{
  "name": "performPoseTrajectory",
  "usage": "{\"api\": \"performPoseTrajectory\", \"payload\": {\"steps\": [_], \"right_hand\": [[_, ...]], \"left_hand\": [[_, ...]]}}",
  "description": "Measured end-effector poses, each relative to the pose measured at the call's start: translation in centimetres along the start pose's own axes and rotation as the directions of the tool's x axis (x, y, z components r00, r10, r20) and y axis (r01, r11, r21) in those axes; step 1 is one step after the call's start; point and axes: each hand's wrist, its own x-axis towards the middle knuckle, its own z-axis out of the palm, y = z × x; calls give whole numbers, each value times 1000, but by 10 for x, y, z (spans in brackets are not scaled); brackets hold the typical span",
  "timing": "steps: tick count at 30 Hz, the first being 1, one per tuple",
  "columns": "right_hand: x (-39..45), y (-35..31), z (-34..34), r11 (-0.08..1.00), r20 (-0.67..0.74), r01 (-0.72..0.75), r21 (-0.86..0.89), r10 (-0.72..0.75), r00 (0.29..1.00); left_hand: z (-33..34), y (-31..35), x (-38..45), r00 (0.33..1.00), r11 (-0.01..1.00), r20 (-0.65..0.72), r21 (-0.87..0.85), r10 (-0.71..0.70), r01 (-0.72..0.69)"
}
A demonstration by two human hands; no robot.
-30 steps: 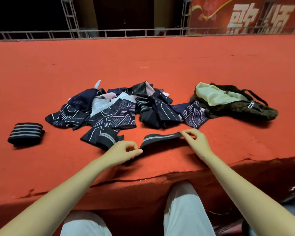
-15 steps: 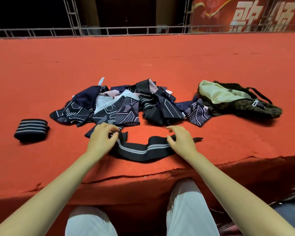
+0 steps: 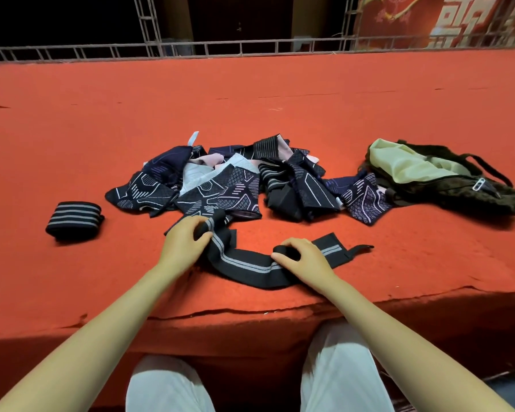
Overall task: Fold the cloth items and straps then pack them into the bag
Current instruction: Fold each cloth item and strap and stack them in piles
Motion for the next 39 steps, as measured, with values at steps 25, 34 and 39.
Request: {"api": "performPoseTrajectory", "payload": {"steps": [25, 34, 39], "right_hand": [[56, -70, 54, 946, 175, -110, 306, 58, 983], [52, -67, 60, 981, 89, -48, 186, 32, 996], [45, -54, 61, 937, -19, -27, 348, 36, 999]], "left_hand": [[17, -41, 6, 898, 897, 59, -55, -436, 439], [26, -48, 33, 861, 864, 91, 110, -500, 491], [23, -64, 49, 877, 875, 32, 95, -479, 475]]}}
